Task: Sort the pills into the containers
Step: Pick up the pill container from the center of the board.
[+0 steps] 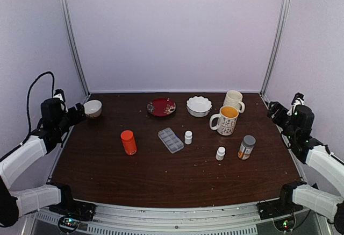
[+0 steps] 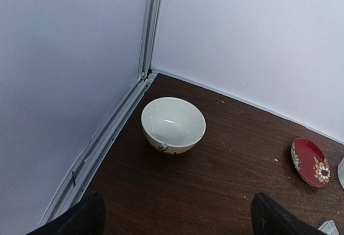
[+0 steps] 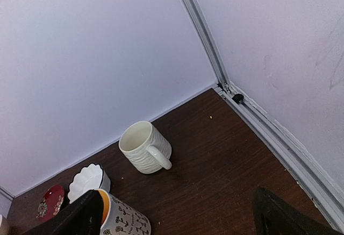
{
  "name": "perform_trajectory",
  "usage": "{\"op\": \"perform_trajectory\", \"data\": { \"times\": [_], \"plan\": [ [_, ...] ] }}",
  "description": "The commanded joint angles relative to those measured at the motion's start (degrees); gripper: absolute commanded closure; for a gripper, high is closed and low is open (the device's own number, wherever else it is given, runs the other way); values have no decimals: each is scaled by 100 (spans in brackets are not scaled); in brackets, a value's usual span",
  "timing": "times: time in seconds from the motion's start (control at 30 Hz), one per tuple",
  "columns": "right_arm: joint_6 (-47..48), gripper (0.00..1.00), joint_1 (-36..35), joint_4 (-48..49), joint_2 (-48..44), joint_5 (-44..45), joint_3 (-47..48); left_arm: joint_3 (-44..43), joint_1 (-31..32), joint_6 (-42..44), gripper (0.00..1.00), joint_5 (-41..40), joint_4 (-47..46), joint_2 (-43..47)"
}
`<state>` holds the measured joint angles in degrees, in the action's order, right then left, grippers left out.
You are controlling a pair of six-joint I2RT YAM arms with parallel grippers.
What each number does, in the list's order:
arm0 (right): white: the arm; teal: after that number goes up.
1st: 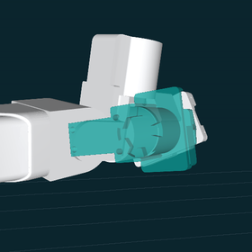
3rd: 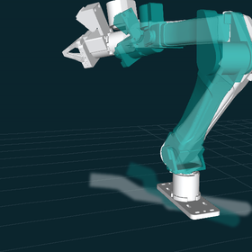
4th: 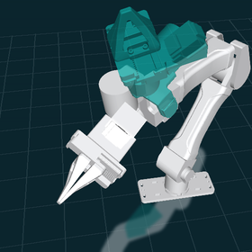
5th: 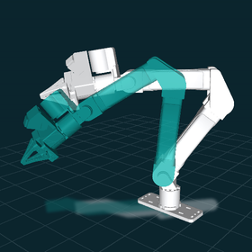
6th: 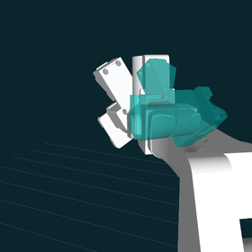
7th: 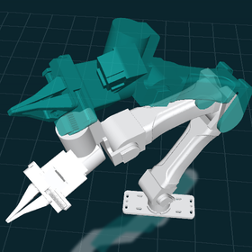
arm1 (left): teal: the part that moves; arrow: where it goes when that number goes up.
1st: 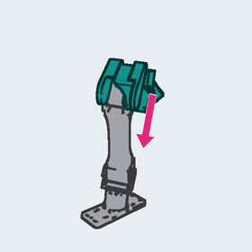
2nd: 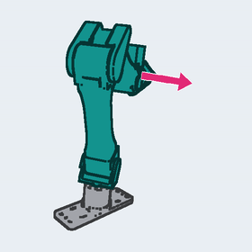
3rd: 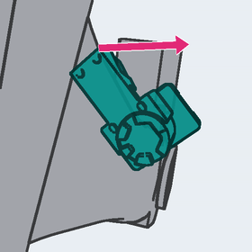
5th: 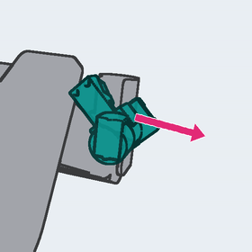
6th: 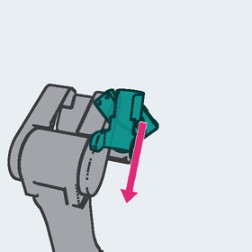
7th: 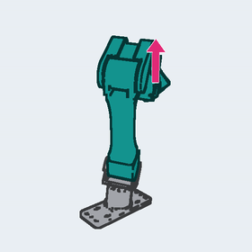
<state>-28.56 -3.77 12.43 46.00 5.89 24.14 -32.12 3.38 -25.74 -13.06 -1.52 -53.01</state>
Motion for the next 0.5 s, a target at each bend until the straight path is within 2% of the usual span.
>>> {"op": "perform_trajectory", "data": {
  "times": [0.0, 0.2, 0.47],
  "plan": [
    [-641, 0, 107, -607, -48, 445, 148, 33, -3, -447, 2, 20, 89, 277],
    [-404, 0, 113, -560, -80, -268, 226, -12, -5, -564, 3, 796, 240, 386],
    [-66, 0, -80, -1443, 173, -910, 891, -166, 5, -469, 2, 2537, 348, -26]
  ]
}}
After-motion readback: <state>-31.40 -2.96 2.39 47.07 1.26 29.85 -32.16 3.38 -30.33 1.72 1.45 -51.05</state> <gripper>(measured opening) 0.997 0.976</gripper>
